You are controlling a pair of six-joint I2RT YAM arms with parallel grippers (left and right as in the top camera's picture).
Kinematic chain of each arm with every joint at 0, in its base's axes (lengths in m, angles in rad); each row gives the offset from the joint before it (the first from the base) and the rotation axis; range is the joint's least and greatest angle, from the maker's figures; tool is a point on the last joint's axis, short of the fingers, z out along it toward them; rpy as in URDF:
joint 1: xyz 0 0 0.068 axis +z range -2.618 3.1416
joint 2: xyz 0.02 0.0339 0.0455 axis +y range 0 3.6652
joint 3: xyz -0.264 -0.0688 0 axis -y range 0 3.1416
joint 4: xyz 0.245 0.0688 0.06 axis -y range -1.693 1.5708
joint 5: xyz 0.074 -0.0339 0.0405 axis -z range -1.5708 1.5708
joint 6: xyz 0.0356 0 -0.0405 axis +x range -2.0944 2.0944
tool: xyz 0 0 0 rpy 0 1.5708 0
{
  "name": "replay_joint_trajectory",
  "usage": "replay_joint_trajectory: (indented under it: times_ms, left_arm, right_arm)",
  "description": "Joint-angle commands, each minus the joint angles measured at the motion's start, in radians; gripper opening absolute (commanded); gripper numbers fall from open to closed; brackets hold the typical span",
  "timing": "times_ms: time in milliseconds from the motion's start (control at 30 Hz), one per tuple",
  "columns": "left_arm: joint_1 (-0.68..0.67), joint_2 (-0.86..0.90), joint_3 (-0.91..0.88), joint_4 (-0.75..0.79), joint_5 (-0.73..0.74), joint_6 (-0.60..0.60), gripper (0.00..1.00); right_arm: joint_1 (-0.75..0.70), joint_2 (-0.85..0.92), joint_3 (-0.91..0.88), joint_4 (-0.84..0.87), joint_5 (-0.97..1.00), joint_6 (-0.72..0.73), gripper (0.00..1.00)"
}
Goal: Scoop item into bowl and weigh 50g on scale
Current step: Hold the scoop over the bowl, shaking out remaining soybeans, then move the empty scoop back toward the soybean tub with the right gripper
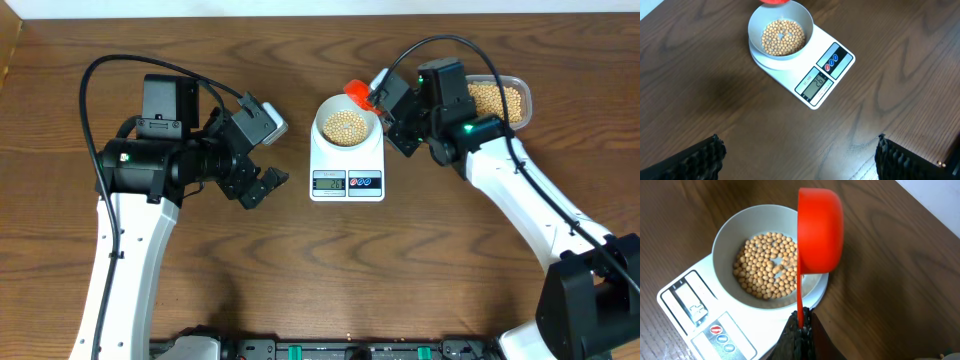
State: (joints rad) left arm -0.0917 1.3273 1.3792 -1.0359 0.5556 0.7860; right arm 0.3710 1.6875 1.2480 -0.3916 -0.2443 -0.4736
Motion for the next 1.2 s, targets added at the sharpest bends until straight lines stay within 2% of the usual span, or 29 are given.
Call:
replay_joint_trajectory:
  times_ms: [0,267,533,700,1000,1167]
  left_arm:
    - [0.003,-0.001,0.018,-0.003,0.016,0.006,0.98]
    - [0.003,-0.001,0.018,-0.003,0.016,0.006,0.98]
    - [0.003,-0.001,0.018,-0.003,0.016,0.006,0.98]
    - [0.003,-0.001,0.018,-0.003,0.016,0.006,0.98]
    - [0.003,-0.001,0.018,-0.003,0.016,0.006,0.98]
    - [0.003,-0.001,0.018,-0.003,0.016,0.006,0.98]
  right_arm:
    - [0.037,-0.023,-0.006,-0.002,0.029,-0.025,0.01]
    - [0.042,-0.036,-0.006,0.003,0.061,-0.025,0.01]
    - [0.027,-0.116,-0.006,0.013,0.387,-0.025,0.01]
    - [-0.034,-0.137,-0.006,-0.005,0.46,-0.021,0.01]
    - [-0.196,-0.135,-0.006,-0.143,0.583,-0.022,0.01]
    - [-0.237,-0.13,-0.006,-0.177,0.583,-0.034,0.01]
